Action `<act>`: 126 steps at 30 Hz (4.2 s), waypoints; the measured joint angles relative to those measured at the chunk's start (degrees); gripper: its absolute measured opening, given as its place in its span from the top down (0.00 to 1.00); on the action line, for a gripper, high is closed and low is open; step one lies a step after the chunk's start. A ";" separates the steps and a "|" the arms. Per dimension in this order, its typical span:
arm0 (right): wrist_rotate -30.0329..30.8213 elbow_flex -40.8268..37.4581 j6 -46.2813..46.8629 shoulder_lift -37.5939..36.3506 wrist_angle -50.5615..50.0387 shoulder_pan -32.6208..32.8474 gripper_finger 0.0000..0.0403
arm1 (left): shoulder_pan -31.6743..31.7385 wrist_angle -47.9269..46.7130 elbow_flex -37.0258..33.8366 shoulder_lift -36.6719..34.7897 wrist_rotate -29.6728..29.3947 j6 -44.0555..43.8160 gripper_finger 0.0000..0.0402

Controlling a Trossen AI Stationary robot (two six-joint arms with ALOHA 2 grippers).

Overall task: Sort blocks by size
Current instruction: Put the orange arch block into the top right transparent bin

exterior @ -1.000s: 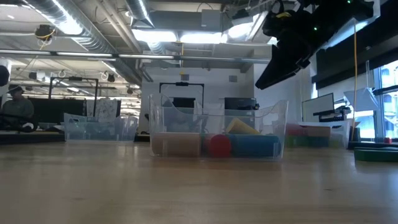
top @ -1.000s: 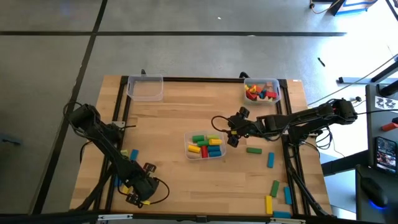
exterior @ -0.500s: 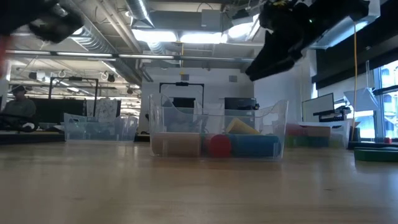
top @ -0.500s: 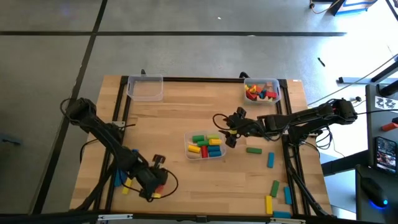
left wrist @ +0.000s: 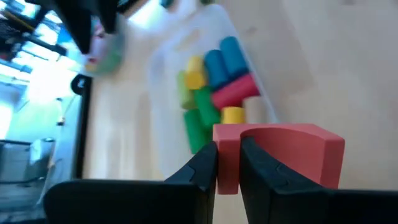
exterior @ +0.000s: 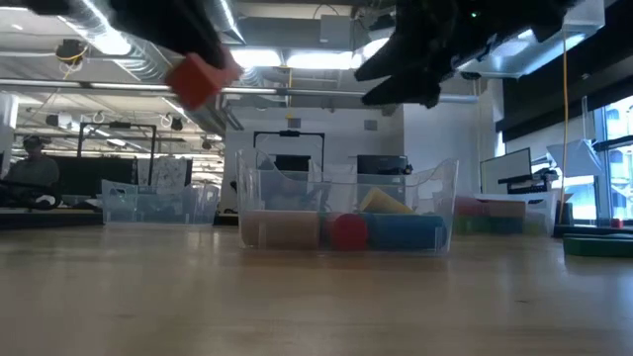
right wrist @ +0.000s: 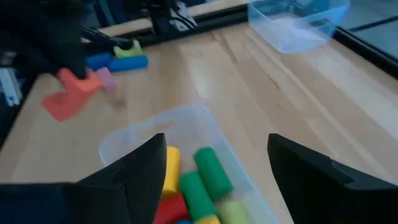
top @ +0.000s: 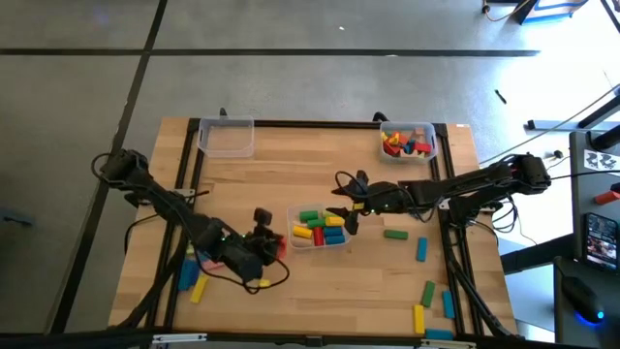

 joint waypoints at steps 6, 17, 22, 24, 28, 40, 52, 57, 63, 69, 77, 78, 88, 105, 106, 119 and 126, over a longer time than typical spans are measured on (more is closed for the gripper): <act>-2.83 -0.02 3.13 6.13 10.61 0.00 0.33 | 3.58 7.14 0.00 0.00 -0.68 9.91 0.90; -9.26 0.09 9.78 13.32 24.21 -0.02 0.33 | 8.61 13.35 0.00 0.00 -3.61 13.70 0.90; -8.63 0.09 9.90 13.56 25.82 -0.02 0.33 | 10.56 13.57 0.00 0.00 -4.93 10.74 0.89; -8.00 0.09 9.98 13.56 25.82 -0.02 0.33 | 11.32 13.62 0.00 0.00 -4.95 9.33 0.89; -6.33 0.09 10.11 13.56 25.93 -0.02 0.33 | 12.50 13.62 -0.01 0.00 -4.95 6.23 0.88; -2.13 0.09 10.33 13.56 27.94 -0.02 0.33 | 13.33 18.47 -0.04 0.07 -4.92 6.20 0.88; -2.67 2.00 10.04 16.05 28.19 -0.04 0.36 | 15.21 20.69 -0.15 0.28 -2.47 6.67 0.88; -4.29 2.58 9.31 16.80 28.46 -0.04 0.49 | 14.55 20.81 -0.17 0.28 -2.36 7.13 0.88; -4.35 2.58 8.02 16.82 27.76 -0.07 0.71 | 14.10 21.20 -0.16 0.28 -2.28 6.85 0.88; -5.78 2.40 6.02 16.84 27.11 -0.11 0.87 | 14.10 21.17 -0.09 0.20 0.41 6.30 0.88; -6.22 2.36 4.90 16.97 26.80 -0.09 0.82 | 14.10 21.21 0.04 0.09 1.36 6.33 0.81; -6.21 2.36 4.72 16.96 26.83 -0.07 0.81 | 14.10 21.18 0.04 0.09 1.36 6.39 0.78; -4.75 2.36 0.97 13.18 21.88 -0.04 0.85 | 9.29 14.32 0.04 -6.09 1.33 1.08 0.58; 17.55 2.43 -6.68 -11.83 -14.27 -4.49 0.84 | 1.59 -17.00 -3.15 -10.23 1.36 -41.72 0.57; 18.19 2.43 -6.61 -13.04 -16.20 -5.63 0.83 | 1.59 -16.77 -3.61 -10.23 1.36 -41.72 0.57; 18.82 2.43 -6.56 -17.58 -36.25 -28.21 0.83 | 1.44 -16.11 -5.53 -10.21 1.36 -42.03 0.57; 16.40 2.40 -6.44 -16.27 -38.72 -38.50 0.83 | 1.38 -15.04 -5.53 -10.21 1.36 -41.55 0.57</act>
